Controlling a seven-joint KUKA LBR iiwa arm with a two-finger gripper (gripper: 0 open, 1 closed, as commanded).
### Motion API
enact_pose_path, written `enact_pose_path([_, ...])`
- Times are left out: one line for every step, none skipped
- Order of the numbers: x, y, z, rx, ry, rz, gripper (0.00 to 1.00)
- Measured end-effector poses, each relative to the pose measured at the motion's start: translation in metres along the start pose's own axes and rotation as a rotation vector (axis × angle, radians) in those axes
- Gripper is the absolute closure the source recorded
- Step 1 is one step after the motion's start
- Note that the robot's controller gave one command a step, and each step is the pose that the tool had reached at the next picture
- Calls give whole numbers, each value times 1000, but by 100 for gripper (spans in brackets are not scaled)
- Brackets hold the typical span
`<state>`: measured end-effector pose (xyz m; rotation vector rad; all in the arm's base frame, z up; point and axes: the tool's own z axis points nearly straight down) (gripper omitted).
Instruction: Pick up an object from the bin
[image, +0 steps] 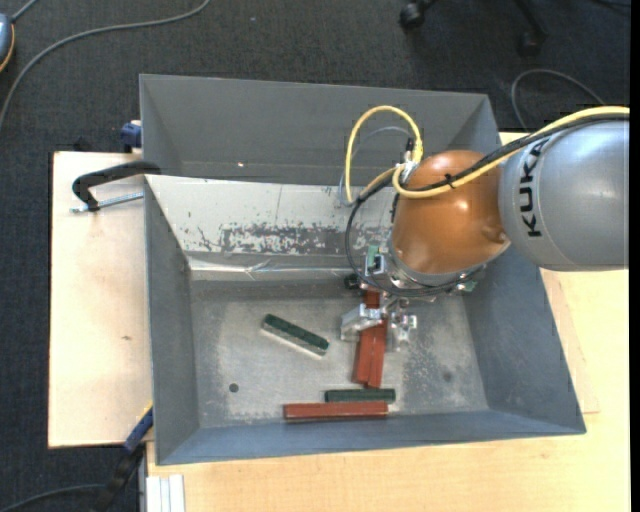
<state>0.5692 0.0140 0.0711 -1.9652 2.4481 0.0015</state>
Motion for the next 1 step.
enact_pose_path([13,-12,-146,12,-2,-114,100])
